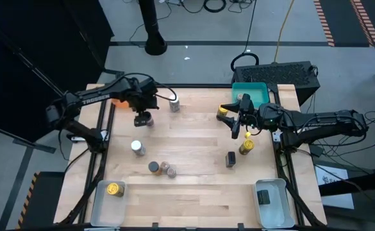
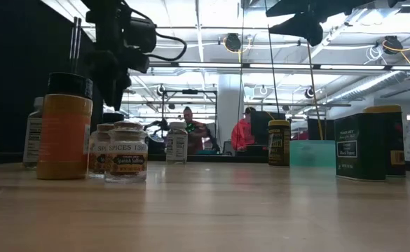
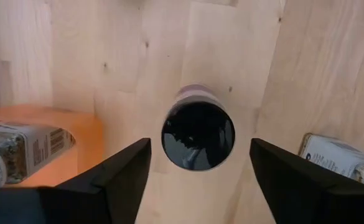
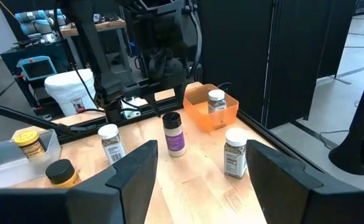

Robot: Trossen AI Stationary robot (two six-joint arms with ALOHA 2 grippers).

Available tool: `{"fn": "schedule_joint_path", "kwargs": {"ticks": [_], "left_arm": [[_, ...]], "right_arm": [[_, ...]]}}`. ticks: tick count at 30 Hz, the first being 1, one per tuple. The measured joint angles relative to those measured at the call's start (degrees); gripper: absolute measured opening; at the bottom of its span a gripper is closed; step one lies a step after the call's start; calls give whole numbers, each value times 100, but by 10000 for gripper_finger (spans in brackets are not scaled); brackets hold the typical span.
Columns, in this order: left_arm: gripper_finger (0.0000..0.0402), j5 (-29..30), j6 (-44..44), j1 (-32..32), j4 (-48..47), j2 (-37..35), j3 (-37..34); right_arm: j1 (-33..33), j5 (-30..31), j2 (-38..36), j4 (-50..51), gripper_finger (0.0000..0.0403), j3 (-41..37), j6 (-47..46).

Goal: Sort spices by type
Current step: Put the top black seasoning bottle into the gray bin

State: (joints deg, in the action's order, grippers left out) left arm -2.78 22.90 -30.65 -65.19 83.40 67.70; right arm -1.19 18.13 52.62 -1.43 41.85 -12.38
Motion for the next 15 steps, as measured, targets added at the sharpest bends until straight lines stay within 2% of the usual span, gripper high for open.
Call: {"fn": "schedule_joint_path", "kwargs": {"ticks": [4, 9, 15], "left_arm": [[302, -1, 0, 0, 62, 63, -21], [304, -236, 37, 0, 203, 63, -230], [304, -255, 46, 2, 551, 63, -590]], "right_arm": [[0, 0, 0, 0, 226, 0, 2], [0, 0, 0, 28, 226, 0, 2], [0, 0, 0, 38, 226, 0, 4]]}}
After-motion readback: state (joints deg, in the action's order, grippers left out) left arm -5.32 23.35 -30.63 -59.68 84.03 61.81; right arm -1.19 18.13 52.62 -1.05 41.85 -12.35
